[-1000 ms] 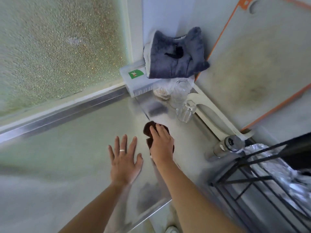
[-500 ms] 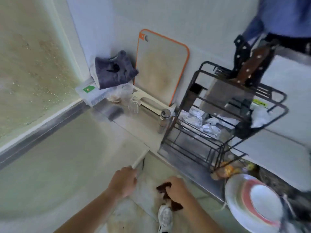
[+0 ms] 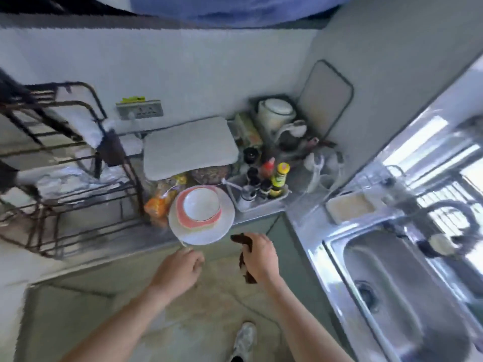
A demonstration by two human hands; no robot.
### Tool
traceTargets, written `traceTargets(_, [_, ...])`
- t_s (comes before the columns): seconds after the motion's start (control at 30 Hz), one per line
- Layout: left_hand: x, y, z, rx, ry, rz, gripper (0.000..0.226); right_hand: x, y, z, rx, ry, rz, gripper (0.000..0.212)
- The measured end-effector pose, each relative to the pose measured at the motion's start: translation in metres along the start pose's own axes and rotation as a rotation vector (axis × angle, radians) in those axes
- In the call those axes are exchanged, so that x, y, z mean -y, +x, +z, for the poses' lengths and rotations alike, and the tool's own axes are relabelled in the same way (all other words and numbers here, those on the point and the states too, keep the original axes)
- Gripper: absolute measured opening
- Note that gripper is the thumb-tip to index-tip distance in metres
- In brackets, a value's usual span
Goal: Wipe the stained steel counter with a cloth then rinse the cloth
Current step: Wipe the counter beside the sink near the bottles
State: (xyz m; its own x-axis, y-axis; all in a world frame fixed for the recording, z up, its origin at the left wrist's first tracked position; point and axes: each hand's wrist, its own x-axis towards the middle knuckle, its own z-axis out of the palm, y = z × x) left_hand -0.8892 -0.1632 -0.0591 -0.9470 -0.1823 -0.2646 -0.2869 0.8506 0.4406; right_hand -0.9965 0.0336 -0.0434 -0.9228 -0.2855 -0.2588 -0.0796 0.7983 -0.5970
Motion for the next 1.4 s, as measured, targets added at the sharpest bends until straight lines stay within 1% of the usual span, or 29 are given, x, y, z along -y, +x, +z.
traceTargets(0.1, [-0.065,0.053,0.020,0.042,0.007,0.145,0.023,-0.055,0.025,-0.027,-0.172,-0.001,0.065,0.031])
traceTargets(0.17, [-0.103,0.085,0.037,0.088,0.025,0.211,0.028,-0.091,0.044,-0.040,-0.304,-0.042,0.079,0.028])
traceTargets(0.23, [-0.134,0.113,0.055,0.128,0.030,0.259,0.031,-0.123,0.061,-0.049,-0.390,-0.043,0.081,0.028])
traceTargets(0.3, [-0.158,0.136,0.074,0.143,0.048,0.295,0.033,-0.154,0.077,-0.048,-0.378,-0.108,0.144,0.039])
traceTargets(0.37, [-0.176,0.155,0.094,0.160,0.062,0.318,0.038,-0.181,0.090,-0.040,-0.268,-0.248,0.253,0.055])
traceTargets(0.4, [-0.182,0.163,0.104,0.174,0.074,0.327,0.042,-0.193,0.094,-0.034,-0.203,-0.289,0.278,0.066])
traceTargets(0.47, [-0.191,0.175,0.124,0.186,0.130,0.359,0.051,-0.215,0.096,-0.021,-0.142,-0.331,0.205,0.079])
traceTargets(0.5, [-0.194,0.181,0.133,0.182,0.166,0.382,0.057,-0.224,0.097,-0.017,-0.150,-0.346,0.140,0.080])
traceTargets(0.57, [-0.196,0.190,0.149,0.170,0.212,0.421,0.068,-0.238,0.096,-0.007,-0.217,-0.349,0.050,0.076])
traceTargets(0.63, [-0.197,0.200,0.162,0.150,0.247,0.461,0.076,-0.245,0.093,0.000,-0.271,-0.352,0.018,0.068])
traceTargets(0.7, [-0.201,0.208,0.172,0.141,0.283,0.486,0.079,-0.251,0.083,0.005,-0.299,-0.390,0.026,0.063])
traceTargets(0.83, [-0.211,0.212,0.187,0.104,0.344,0.564,0.075,-0.268,0.037,0.006,-0.371,-0.425,0.091,0.057])
traceTargets(0.93, [-0.214,0.209,0.196,0.131,0.362,0.567,0.073,-0.288,-0.011,0.007,-0.407,-0.477,0.133,0.058])
traceTargets(1.07, [-0.217,0.206,0.194,0.184,0.406,0.531,0.076,-0.311,-0.068,0.006,-0.415,-0.511,0.241,0.055])
traceTargets(1.17, [-0.221,0.205,0.193,0.191,0.401,0.519,0.075,-0.316,-0.094,0.001,-0.448,-0.523,0.382,0.050])
traceTargets(1.27, [-0.222,0.204,0.198,0.190,0.403,0.527,0.072,-0.301,-0.085,-0.018,-0.552,-0.400,0.560,0.040])
traceTargets(1.33, [-0.223,0.205,0.204,0.163,0.383,0.530,0.064,-0.282,-0.060,-0.023,-0.615,-0.334,0.583,0.045])
traceTargets(1.4, [-0.223,0.205,0.212,0.097,0.347,0.536,0.054,-0.261,-0.025,-0.023,-0.603,-0.320,0.551,0.054])
